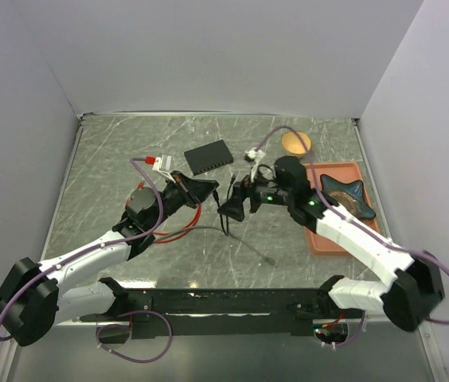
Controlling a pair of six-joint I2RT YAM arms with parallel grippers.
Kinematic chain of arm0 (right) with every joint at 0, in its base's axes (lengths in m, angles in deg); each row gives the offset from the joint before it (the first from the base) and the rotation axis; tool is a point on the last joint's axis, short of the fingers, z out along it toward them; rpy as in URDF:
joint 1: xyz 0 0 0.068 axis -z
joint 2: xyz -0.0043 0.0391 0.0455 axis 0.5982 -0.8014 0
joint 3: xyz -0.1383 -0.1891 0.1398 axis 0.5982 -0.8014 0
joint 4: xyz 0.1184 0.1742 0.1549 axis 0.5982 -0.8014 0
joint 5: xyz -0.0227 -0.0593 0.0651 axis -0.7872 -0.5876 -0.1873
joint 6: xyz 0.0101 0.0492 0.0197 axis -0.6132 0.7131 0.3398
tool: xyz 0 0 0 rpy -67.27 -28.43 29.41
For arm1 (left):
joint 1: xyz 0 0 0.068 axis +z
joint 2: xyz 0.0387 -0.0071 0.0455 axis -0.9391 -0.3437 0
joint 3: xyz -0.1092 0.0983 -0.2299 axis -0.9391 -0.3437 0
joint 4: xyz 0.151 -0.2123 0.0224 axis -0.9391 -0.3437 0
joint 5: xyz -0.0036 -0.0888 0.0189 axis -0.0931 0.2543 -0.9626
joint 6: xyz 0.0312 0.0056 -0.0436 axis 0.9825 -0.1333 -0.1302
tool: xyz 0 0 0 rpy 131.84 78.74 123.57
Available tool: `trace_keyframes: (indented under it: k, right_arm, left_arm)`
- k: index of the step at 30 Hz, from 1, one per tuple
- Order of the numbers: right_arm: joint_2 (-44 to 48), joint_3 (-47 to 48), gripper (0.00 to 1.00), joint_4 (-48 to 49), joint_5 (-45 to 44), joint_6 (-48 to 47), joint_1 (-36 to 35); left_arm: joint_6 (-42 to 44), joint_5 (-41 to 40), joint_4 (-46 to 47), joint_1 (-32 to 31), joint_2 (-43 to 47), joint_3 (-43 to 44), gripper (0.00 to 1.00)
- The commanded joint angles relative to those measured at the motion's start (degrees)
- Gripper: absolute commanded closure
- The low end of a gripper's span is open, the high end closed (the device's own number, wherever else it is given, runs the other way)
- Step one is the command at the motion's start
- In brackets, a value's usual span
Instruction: Insert the plug into the switch port
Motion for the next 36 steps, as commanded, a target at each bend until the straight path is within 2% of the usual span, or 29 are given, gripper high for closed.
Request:
trace_keyframes:
  k: [1, 6, 12, 18, 27, 35, 36]
  right_arm:
    - [7.32, -1.38, 0.01, 6.92, -16.11, 3.69, -0.42]
    - [4.88, 0.2, 0.03, 7.45, -17.62, 5.09, -1.38]
    - [0.13, 2.75, 0.24, 7.37, -19.29, 6.06, -4.9]
    - [-2.07, 4.24, 0.27, 7.98, -21.39, 6.07, -8.06]
    - [-5.41, 7.23, 0.59, 6.23, -23.59, 6.51, -9.56]
    - [-5.06, 6.7, 0.66, 6.14, -25.26, 5.98, -10.52]
    - [-5.06, 6.7, 0.69, 5.96, -25.44, 5.89, -10.53]
  left_arm:
    - [-4.67, -7.69, -5.01, -0.76, 1.48, 3.36, 0.99]
    - [-6.35, -11.21, -8.71, -1.38, 1.92, 3.97, 0.99]
    - [-7.58, -12.8, -10.48, -1.47, 2.09, 4.32, 0.99]
    - [-7.67, -12.62, -10.65, -1.56, 1.65, 4.59, 0.99]
    - [-7.41, -13.23, -11.44, -1.56, 1.56, 4.59, 0.99]
    - [-7.49, -14.12, -12.32, -1.56, 2.09, 4.41, 0.99]
    - [-7.67, -14.12, -12.32, -1.56, 2.09, 4.41, 0.99]
